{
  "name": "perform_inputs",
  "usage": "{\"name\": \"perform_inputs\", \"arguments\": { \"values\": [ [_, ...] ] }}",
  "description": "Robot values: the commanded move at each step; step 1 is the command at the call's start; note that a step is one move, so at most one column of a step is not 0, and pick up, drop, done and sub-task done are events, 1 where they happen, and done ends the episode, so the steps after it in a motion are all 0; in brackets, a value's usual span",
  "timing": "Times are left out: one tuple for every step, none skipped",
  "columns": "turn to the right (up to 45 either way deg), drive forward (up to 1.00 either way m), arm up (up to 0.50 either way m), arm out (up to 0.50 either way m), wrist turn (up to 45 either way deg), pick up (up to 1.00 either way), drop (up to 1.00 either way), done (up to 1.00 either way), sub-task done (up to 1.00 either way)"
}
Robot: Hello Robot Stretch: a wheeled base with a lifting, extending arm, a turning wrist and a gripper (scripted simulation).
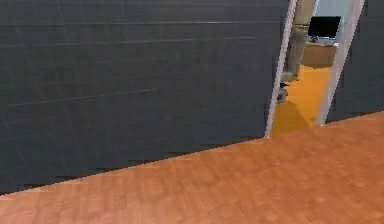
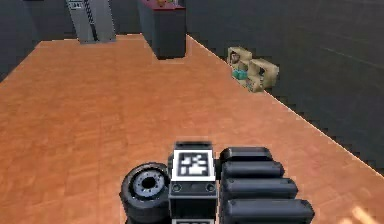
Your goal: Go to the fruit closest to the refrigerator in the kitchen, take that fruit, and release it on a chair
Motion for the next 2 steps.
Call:
{"name": "perform_inputs", "arguments": {
  "values": [
    [-45.0,0.0,0.0,0.0,0.0,0.0,0.0,0.0,0.0],
    [-42.0,0.0,0.0,0.0,0.0,0.0,0.0,0.0,0.0]
  ]
}}
